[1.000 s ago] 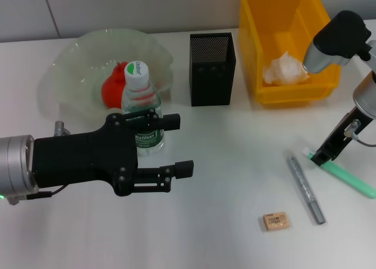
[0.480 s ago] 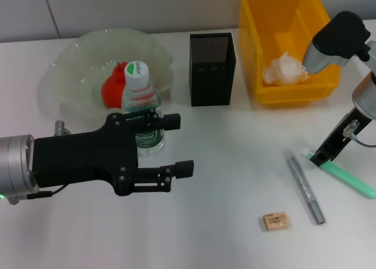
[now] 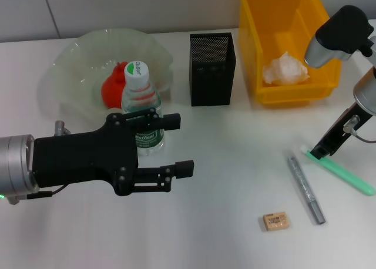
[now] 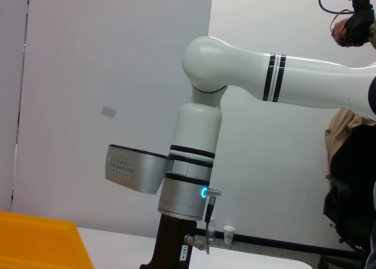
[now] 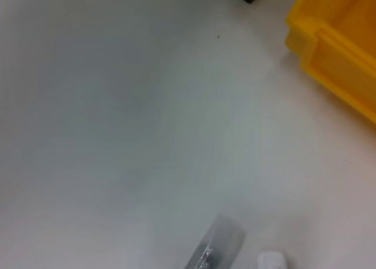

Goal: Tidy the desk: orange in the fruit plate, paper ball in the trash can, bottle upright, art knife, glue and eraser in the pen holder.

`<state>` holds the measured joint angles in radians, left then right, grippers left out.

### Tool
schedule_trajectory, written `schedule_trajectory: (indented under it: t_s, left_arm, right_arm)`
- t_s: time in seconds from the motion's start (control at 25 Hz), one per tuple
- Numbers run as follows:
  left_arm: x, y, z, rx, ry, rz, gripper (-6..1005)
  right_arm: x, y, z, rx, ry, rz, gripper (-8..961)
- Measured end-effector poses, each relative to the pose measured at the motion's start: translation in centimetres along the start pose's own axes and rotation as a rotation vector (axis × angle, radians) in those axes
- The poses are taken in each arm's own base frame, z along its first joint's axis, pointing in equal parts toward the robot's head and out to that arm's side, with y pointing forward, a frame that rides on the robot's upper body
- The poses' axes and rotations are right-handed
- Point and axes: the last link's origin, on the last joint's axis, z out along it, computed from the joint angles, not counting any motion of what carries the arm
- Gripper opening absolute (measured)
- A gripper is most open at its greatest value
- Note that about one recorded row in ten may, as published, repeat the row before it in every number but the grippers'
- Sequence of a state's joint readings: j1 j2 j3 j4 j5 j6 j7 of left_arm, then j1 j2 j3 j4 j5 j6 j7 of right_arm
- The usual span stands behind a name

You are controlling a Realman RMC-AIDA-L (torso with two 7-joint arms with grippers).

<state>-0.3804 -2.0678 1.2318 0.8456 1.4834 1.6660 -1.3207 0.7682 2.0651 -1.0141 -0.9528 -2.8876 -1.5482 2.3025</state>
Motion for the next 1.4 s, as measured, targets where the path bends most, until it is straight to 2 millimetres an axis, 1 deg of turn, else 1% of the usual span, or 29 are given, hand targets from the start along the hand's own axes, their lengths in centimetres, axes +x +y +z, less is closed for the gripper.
schedule_trajectory:
  t_s: [0.08,0.2,1.28,1.36,1.4]
  left_arm:
    - [-0.01,0.0,0.0,0.0,0.0,0.0,812]
    - [-0.01,0.0,0.0,0.0,0.0,0.0,812]
    - [-0.01,0.0,0.0,0.0,0.0,0.009,813]
    - [0.01,0.0,0.0,0.0,0.0,0.009,813]
    - [0.01,-0.01,0.01,0.0,0.0,0.01,813]
  right_arm:
    - [0.03,0.01,0.07,-0.001,0.001,0.001,150]
    - [0.04,0.01,0.1,-0.002,0.002,0.001,108]
    - [0.03,0.15,0.64,-0.007,0.019,-0.003,80]
    - [0.03,0.15,0.63,-0.007,0.019,-0.003,40]
    - [0.03,0.15,0.61,-0.006,0.019,-0.003,40]
